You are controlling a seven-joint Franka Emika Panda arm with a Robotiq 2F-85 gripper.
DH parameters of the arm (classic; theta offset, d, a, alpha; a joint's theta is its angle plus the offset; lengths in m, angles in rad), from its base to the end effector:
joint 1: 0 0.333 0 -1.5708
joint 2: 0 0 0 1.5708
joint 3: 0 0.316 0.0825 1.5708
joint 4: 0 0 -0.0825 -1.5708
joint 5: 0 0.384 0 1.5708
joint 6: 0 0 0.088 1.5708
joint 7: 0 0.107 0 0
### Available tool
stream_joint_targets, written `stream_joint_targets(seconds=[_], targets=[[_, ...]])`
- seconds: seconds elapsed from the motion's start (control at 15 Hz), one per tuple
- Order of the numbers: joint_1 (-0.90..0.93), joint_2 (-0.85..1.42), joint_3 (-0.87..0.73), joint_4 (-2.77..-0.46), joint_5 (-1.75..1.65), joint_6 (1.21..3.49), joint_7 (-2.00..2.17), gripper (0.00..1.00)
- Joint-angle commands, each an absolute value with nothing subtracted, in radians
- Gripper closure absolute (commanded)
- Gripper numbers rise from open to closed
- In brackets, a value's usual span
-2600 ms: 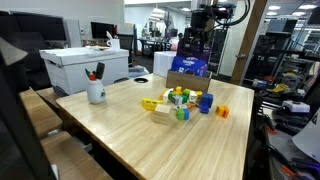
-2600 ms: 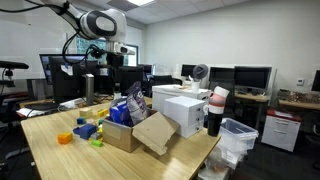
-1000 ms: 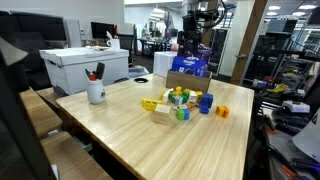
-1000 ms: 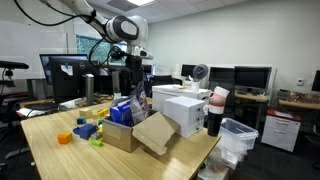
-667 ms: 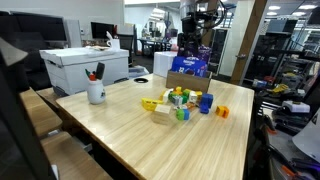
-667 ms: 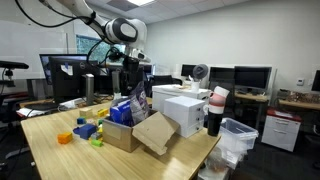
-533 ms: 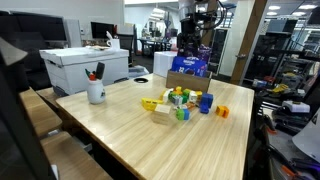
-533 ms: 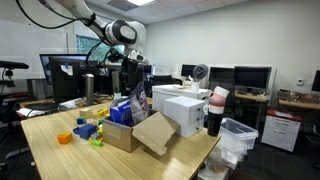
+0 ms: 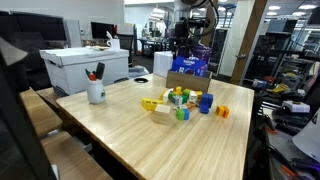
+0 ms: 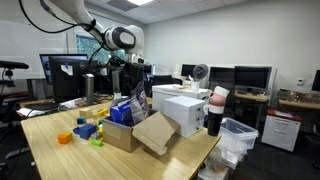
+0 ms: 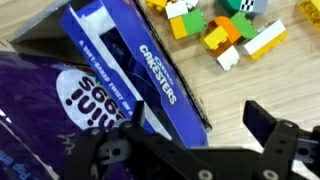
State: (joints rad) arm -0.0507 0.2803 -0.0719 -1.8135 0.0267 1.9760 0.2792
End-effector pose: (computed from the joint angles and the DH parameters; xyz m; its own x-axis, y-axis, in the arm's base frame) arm 0.6113 -0.0710 0.3773 0.9097 -0.3995 -0.1131 -0.3989 -0.9165 0.0290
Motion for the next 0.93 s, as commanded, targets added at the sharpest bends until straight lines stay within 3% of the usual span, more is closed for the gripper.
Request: stream_joint_targets(seconds=[0.0,0.27,0.4,0.87], targets=[[-0.05,0.27,-0.084,-1.844,0.025,2.077,0.289,0.0],[-0.039,0.263,-0.084,-1.868,0.013,2.09,0.298,0.0],[-0.034,0.26,-0.082,-1.878,0.009,2.089,0.297,0.25],[-0.007,0.237,-0.078,-1.939,0.002,2.115,0.321,0.68]])
